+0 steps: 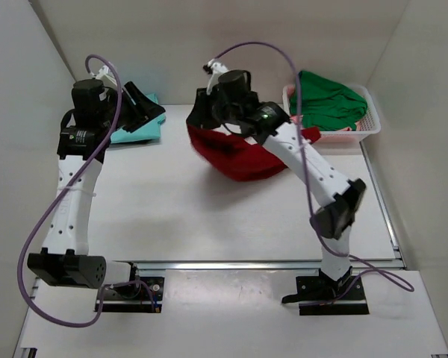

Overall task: Fold and stack the t-shirts
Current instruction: Flatten out the tshirt

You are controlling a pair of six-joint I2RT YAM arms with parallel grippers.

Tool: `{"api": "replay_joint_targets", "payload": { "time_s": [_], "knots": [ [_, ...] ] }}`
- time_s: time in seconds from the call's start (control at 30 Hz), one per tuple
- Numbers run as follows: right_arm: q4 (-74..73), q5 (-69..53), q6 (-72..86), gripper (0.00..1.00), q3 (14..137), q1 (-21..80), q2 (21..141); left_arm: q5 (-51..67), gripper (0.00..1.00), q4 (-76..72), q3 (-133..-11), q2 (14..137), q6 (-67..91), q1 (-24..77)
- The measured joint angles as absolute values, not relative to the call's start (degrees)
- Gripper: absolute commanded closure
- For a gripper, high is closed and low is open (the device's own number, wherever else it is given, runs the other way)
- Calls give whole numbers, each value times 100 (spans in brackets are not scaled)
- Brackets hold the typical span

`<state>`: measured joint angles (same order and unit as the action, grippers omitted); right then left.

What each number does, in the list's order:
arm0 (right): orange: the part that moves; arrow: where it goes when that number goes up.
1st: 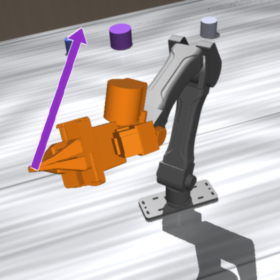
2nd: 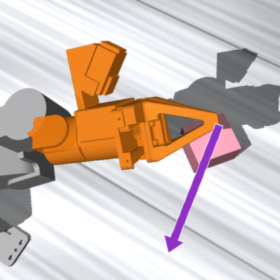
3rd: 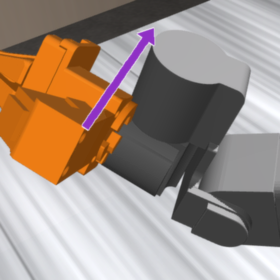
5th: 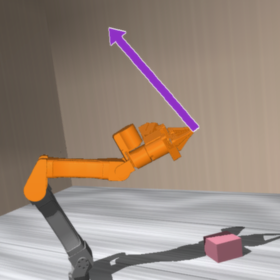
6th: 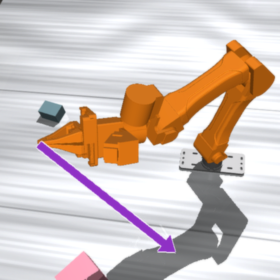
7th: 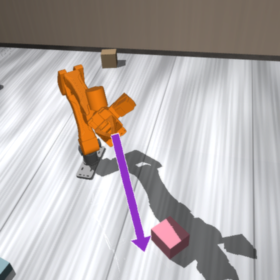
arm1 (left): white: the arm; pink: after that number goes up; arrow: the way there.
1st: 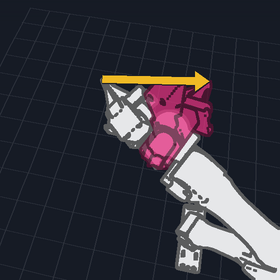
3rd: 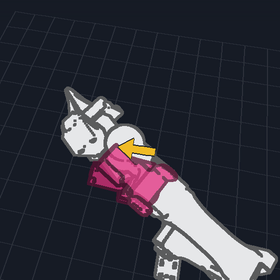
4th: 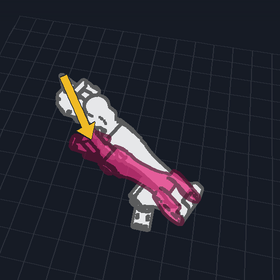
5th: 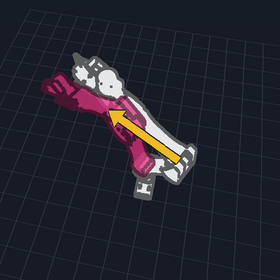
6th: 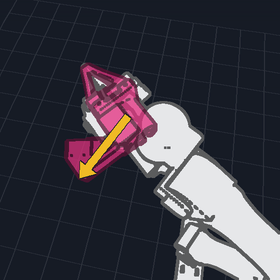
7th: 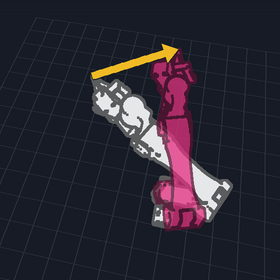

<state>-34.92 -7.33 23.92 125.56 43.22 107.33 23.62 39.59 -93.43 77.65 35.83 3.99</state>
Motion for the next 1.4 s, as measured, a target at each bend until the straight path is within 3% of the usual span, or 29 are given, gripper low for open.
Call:
{"api": "replay_joint_targets", "payload": {
  "time_s": [0.07,0.17,0.27,0.3,0.37,0.6,0.73,0.93,1.13,1.3,1.4],
  "knots": [
    [-3817,-972,2508,63,12827,4307,11310,1898,37,4263,-9448,7629,3472,395],
    [-4198,-1125,2532,54,12811,4254,11727,1702,39,4442,-9314,7467,3424,351],
    [-4165,-1160,2523,55,11970,4064,11360,1973,45,4274,-8748,7391,3492,237],
    [-4152,-1170,2530,55,11719,3983,11203,2102,44,4143,-8486,7404,3559,204],
    [-4032,-1168,2536,55,10897,3597,10630,2486,29,3743,-7776,7505,3815,148],
    [-3723,-790,2344,57,9271,1476,9660,3070,31,2484,-6075,8458,4770,716],
    [-3625,-777,2222,58,8562,740,9802,3024,33,2161,-6554,9240,5089,1463],
    [-3472,-777,2082,59,8530,395,10261,2401,33,1927,-7708,10328,5435,2263],
    [-3293,-735,2036,58,8831,296,10750,1737,33,2370,-8663,11452,5354,2394],
    [-3227,-598,1966,49,9063,290,11290,1483,33,2759,-8770,12062,5210,2445],
    [-3321,-408,1925,47,9520,325,11863,1487,39,2899,-8777,12208,5124,2475]
  ]
}}
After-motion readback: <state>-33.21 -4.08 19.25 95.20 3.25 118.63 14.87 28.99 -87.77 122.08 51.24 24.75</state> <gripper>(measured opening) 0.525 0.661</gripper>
